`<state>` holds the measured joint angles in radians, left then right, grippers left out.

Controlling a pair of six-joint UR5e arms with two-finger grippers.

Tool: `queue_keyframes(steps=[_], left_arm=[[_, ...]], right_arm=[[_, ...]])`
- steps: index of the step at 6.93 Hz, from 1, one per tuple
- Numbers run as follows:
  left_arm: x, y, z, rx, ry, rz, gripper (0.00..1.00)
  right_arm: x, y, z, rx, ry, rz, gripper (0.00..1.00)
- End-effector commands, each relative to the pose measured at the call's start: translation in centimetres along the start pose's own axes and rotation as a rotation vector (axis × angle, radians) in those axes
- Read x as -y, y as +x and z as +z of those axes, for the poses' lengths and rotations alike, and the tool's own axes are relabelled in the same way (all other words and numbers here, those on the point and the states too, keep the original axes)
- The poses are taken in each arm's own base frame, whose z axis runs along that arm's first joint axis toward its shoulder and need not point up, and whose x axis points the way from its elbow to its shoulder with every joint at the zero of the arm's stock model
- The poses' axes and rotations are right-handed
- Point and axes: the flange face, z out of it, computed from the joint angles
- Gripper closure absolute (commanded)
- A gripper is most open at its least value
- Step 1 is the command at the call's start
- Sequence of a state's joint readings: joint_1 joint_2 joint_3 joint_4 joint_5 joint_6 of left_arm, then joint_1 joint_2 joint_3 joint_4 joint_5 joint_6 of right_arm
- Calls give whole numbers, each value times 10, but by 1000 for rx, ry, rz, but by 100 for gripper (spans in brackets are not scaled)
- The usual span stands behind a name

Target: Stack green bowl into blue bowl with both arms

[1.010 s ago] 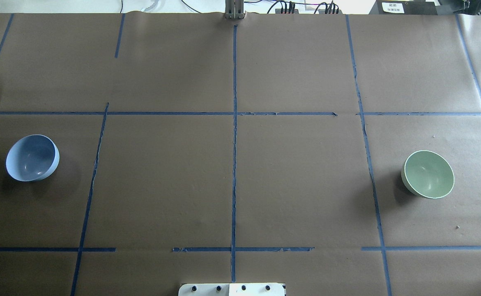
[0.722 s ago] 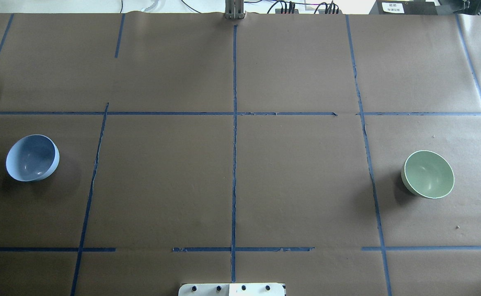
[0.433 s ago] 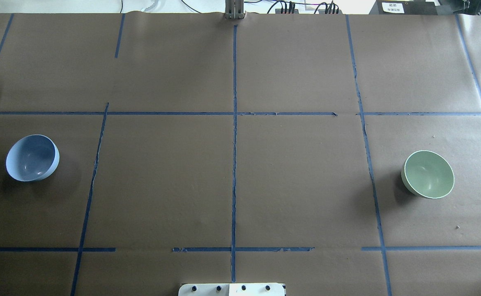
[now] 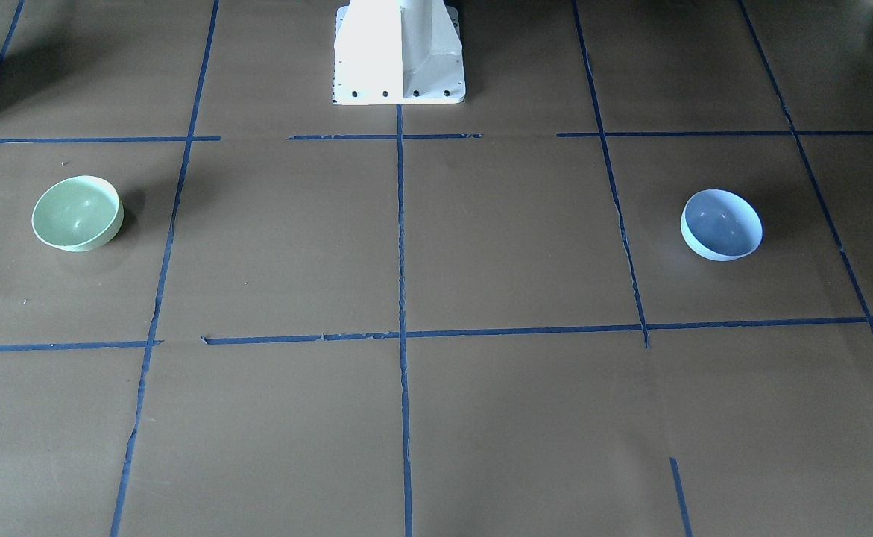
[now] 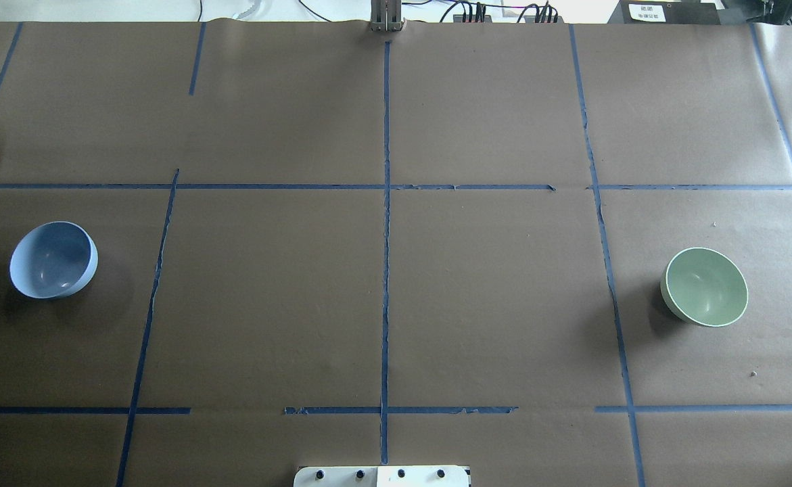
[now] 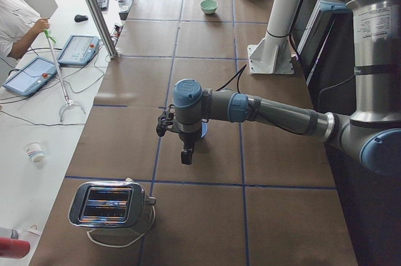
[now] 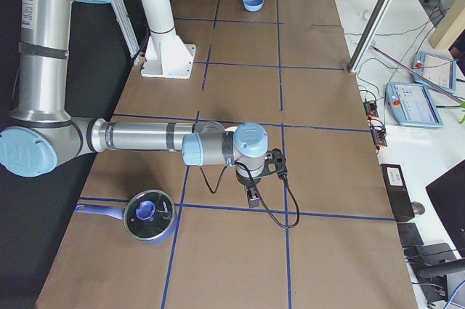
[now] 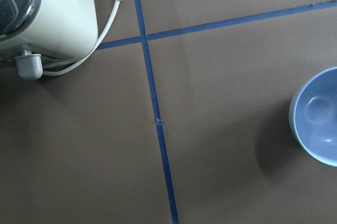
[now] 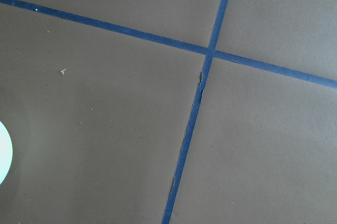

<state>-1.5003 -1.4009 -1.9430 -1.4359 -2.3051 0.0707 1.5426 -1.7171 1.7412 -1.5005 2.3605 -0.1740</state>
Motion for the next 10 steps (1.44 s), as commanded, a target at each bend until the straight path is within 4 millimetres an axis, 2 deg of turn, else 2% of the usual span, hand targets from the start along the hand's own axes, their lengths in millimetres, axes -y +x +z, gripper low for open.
queue_keyframes(steps=[1, 4, 8, 9, 10], left_arm=[[-22, -11, 14, -4, -29, -25, 0], [-21, -5, 8, -8, -2, -10, 0], [-16, -4, 17, -39, -18, -46, 0], [-8, 8, 20, -42, 13, -64, 0], [3, 42, 34, -92, 18, -106, 0]], right_arm=[[-2, 0, 0, -13, 47, -60, 0], [-5, 1, 6, 17, 40, -31, 0], [0, -7, 5, 26, 44, -52, 0], [0, -8, 7, 27, 41, -55, 0], [2, -11, 9, 29, 36, -64, 0]])
